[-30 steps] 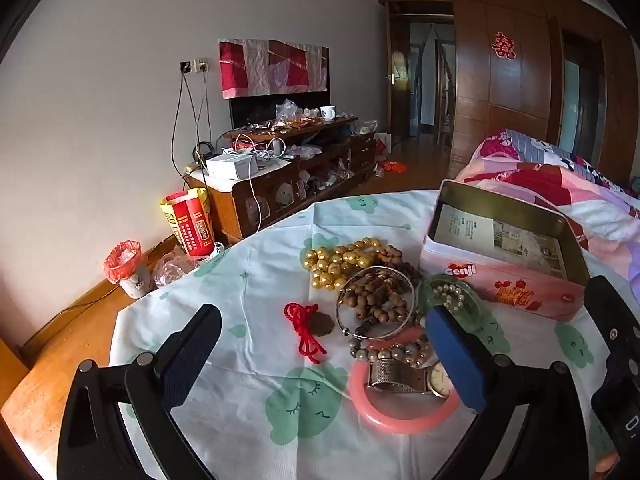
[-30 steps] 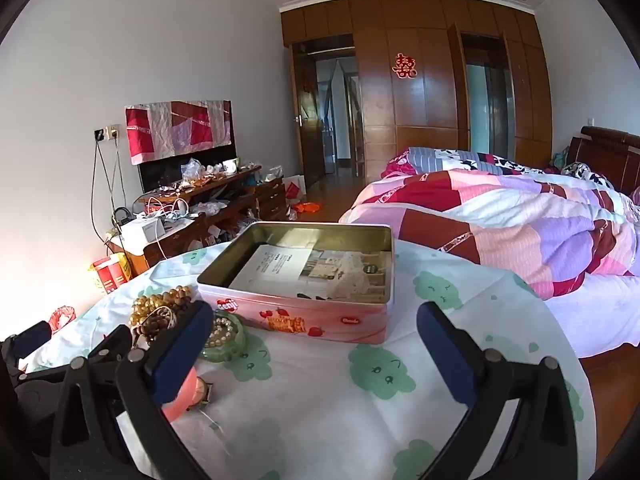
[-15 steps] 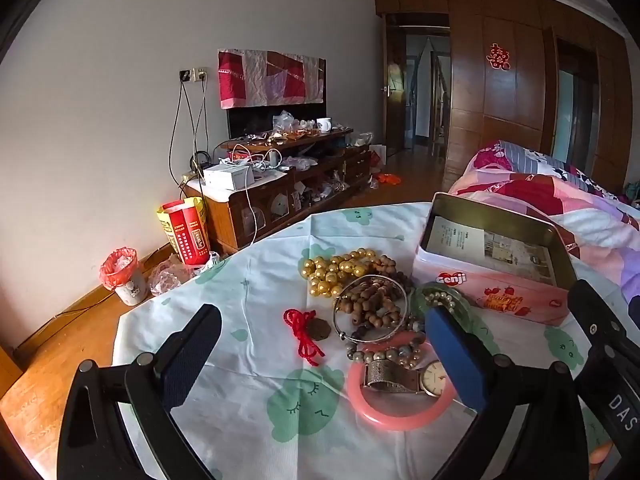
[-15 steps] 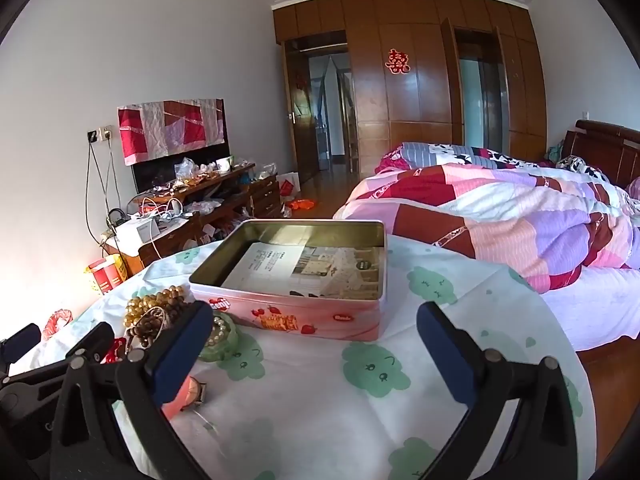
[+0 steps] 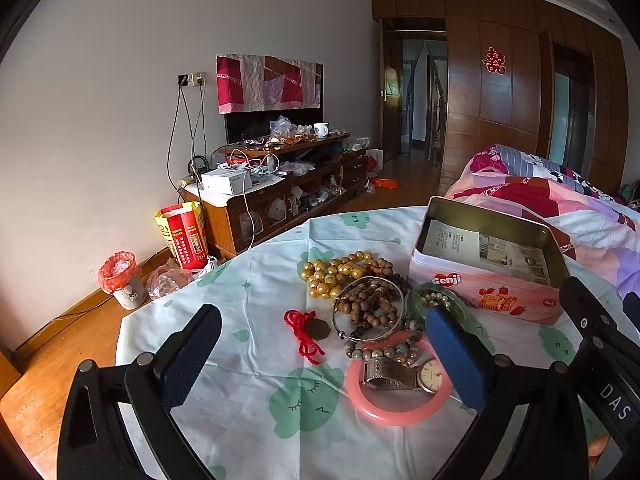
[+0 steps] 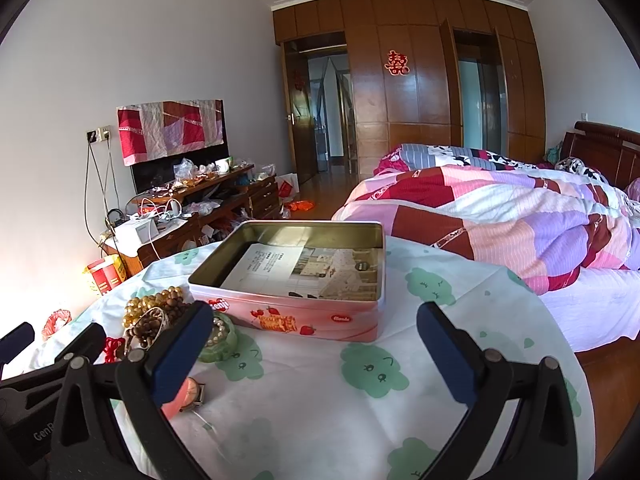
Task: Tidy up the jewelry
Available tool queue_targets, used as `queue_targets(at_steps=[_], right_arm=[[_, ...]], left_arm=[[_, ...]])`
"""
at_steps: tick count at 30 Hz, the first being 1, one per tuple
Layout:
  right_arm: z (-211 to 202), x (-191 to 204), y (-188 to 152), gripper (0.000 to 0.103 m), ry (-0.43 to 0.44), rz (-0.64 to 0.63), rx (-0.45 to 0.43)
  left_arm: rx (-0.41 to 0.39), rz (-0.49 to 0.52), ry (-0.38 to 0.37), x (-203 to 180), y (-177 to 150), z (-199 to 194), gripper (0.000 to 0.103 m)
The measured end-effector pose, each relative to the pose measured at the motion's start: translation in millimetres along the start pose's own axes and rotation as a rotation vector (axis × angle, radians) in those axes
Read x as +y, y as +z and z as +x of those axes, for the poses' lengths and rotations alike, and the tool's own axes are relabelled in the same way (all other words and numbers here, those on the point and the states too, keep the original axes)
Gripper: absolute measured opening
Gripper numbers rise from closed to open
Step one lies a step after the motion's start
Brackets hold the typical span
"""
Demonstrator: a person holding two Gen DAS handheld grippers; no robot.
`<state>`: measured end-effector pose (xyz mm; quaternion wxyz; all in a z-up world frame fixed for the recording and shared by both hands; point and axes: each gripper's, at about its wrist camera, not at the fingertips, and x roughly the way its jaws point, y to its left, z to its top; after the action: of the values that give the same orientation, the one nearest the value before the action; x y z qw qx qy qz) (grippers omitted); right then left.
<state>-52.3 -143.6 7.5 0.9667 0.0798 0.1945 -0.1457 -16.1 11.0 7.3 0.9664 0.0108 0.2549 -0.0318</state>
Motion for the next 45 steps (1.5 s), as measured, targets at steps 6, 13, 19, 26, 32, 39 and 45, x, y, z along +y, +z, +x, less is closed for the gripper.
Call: queue_targets(at_steps=[6, 13, 19, 26, 32, 39, 45], right_arm=[[0, 0, 0, 0.103, -0.001, -0.002, -0.001], [0, 1, 0, 0.103, -0.001, -0.004, -0.001], [0, 0, 0, 0.103, -0.002, -0.005, -0.005], [0, -1, 1, 0.103, -0.003, -0.007, -0.011], [0, 0, 1, 0.103, -0.004, -0.009, -0.012], [0, 0, 1, 0.103, -0.004, -0.01, -0.012], [1, 0, 0, 0.103, -0.001, -0.01, -0.01]], left_arm=[[0.005, -0.014, -0.006, 3, -1, -1, 0.102], [-0.002, -0.01, -0.018, 4, -1, -2, 0.102], [-0.015, -0.005, -0.025, 4, -1, -6, 0.102], [-0.02, -0.006, -0.036, 6, -1, -8, 0.102], [-0.02, -0.005, -0.039, 6, -1, -9, 0.102], [-0.021, -0.014, -0.049, 7, -1, -10, 0.102], [0.012, -0.023, -0.06, 13, -6, -9, 0.102]])
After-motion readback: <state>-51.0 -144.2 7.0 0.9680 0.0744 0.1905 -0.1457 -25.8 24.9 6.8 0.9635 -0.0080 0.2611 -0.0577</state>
